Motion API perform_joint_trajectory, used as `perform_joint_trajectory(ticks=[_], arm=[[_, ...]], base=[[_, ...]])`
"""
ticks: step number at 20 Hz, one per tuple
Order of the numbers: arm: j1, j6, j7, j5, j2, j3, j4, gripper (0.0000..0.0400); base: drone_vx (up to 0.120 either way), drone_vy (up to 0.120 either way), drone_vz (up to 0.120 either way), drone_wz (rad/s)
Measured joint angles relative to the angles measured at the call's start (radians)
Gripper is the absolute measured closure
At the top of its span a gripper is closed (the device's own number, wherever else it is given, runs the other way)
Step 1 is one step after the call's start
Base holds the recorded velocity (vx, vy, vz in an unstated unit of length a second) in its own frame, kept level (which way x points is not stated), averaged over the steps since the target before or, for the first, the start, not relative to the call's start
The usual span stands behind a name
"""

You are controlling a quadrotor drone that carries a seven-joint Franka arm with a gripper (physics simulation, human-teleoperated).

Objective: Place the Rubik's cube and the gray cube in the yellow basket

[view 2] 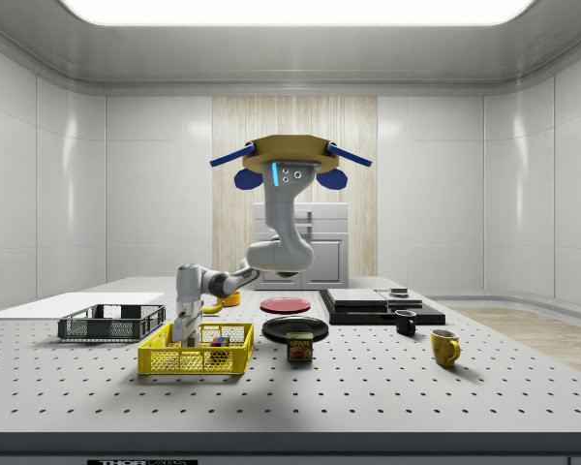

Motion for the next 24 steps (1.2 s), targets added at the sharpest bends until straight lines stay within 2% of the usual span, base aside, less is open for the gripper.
perform_joint_trajectory(ticks=[2, 4, 5, 8, 11, 14, 24], arm=[[-0.005, 0.008, 0.0, -0.02, 0.004, -0.022, 0.009, 0.015], [0.009, 0.024, -0.062, -0.019, 0.007, -0.035, 0.024, 0.0149], [0.005, 0.023, -0.053, -0.028, 0.01, -0.042, 0.025, 0.0149], [0.001, 0.035, -0.074, -0.024, 0.007, -0.049, 0.033, 0.0076], [-0.001, 0.021, -0.044, -0.027, 0.01, -0.041, 0.024, 0.0036], [0.005, 0.002, -0.027, -0.009, 0.01, -0.014, 0.009, 0.0017], [0.03, -0.056, -0.01, 0.095, 0.006, 0.108, -0.036, 0.0001]], base=[[0.0, 0.0, 0.0, 0.0], [0.0, 0.0, 0.0, 0.0], [0.0, 0.0, 0.0, 0.0], [0.0, 0.0, 0.0, 0.0], [0.0, 0.0, 0.0, 0.0], [0.0, 0.0, 0.0, 0.0], [0.0, 0.0, 0.0, 0.0]])
